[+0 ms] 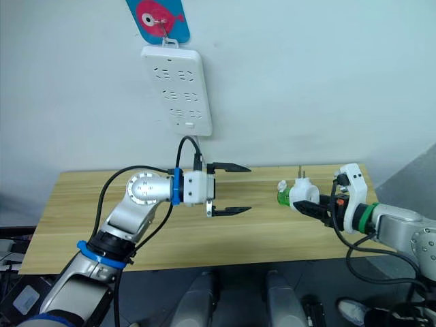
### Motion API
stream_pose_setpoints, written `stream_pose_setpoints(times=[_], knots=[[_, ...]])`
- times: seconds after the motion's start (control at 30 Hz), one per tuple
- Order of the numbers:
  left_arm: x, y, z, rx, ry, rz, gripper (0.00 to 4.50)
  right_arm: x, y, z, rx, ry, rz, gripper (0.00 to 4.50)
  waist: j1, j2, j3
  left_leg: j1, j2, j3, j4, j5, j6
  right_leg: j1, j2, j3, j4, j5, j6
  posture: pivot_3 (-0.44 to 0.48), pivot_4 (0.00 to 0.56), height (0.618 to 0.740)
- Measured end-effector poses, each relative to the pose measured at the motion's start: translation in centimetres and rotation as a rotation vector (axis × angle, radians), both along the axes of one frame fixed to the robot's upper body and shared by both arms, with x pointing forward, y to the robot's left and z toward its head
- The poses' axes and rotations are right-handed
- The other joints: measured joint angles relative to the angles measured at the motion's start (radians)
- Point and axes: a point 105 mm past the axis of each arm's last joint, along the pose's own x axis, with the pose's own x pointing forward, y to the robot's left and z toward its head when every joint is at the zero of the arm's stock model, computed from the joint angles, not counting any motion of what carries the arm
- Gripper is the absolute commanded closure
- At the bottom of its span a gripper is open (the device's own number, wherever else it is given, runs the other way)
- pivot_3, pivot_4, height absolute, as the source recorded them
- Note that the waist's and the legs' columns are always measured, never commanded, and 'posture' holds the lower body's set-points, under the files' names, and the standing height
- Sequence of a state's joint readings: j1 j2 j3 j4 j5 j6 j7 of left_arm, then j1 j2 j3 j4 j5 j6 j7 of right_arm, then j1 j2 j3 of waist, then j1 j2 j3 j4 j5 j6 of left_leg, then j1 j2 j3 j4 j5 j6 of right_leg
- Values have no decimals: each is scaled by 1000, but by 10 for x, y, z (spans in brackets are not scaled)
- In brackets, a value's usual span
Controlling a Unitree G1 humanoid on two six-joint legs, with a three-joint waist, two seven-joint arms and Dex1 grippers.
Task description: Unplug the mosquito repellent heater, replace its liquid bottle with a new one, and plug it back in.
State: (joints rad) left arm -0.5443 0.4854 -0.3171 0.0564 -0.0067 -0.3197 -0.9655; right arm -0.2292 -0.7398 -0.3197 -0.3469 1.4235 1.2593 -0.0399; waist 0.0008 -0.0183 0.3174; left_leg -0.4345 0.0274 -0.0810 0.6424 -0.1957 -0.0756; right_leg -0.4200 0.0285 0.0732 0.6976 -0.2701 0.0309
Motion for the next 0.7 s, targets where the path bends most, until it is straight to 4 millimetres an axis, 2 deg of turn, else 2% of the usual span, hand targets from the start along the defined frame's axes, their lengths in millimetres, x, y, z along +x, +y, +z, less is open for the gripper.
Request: stream_pose_setpoints(times=[0.23,0.47,0.7], knots=[[-2,-36,-21,49,-65,34,0,-2,20,12,63,86,-101,1516,-1,0,0,-3,-1,1,0,1,3,-1,2,1,-4,2,4,111,268,740],[9,-46,-26,44,-52,124,0,-2,32,21,82,63,-120,1516,-5,0,0,-3,0,0,-1,1,3,-1,4,0,-3,2,4,104,274,740],[13,-53,-31,58,-39,142,0,-6,45,24,88,43,-73,1516,-3,0,0,-3,0,0,0,1,3,-1,4,0,-3,2,4,105,281,740]])
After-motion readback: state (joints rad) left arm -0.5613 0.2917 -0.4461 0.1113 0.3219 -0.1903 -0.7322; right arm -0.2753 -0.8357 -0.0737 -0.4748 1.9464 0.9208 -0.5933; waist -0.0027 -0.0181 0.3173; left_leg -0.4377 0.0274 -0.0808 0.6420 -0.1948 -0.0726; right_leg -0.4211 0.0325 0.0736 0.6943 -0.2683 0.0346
